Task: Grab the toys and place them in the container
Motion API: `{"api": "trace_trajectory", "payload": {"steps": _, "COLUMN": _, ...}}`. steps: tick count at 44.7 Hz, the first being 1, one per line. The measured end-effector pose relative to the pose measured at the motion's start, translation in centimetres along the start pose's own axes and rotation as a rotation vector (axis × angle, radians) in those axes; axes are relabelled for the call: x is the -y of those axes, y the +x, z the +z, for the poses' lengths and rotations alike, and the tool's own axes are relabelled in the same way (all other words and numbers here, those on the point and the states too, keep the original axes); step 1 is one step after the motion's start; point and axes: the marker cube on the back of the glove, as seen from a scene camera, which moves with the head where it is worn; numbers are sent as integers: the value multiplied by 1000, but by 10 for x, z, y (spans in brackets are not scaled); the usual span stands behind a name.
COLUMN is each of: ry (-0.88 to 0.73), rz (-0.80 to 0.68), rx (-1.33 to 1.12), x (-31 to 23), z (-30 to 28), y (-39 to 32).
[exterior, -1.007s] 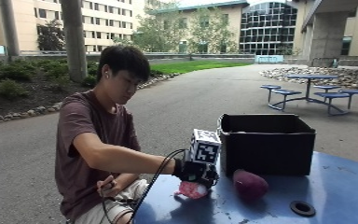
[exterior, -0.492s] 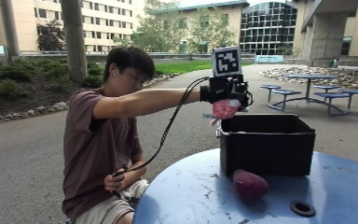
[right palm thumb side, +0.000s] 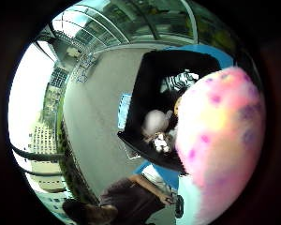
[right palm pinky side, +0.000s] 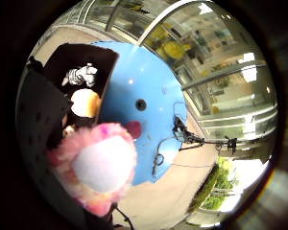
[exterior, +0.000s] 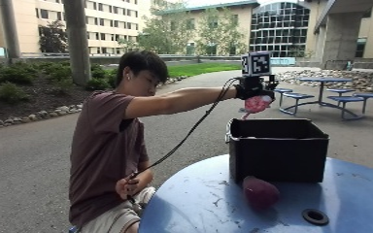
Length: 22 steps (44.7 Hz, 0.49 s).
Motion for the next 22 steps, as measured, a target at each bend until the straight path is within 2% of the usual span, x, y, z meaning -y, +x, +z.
{"api": "trace_trajectory", "payload": {"steps": 8, "ry": -32, "rz": -90, "rx": -32, "x": 19, "z": 14, "y": -47}}
{"api": "trace_trajectory", "payload": {"steps": 15, "ry": -29, "rz": -106, "rx": -39, "x": 38, "z": 17, "y": -95}}
{"api": "trace_trajectory", "payload": {"steps": 22, "ry": -202, "rz": -102, "rx": -45, "x": 36, "z": 22, "y": -101}}
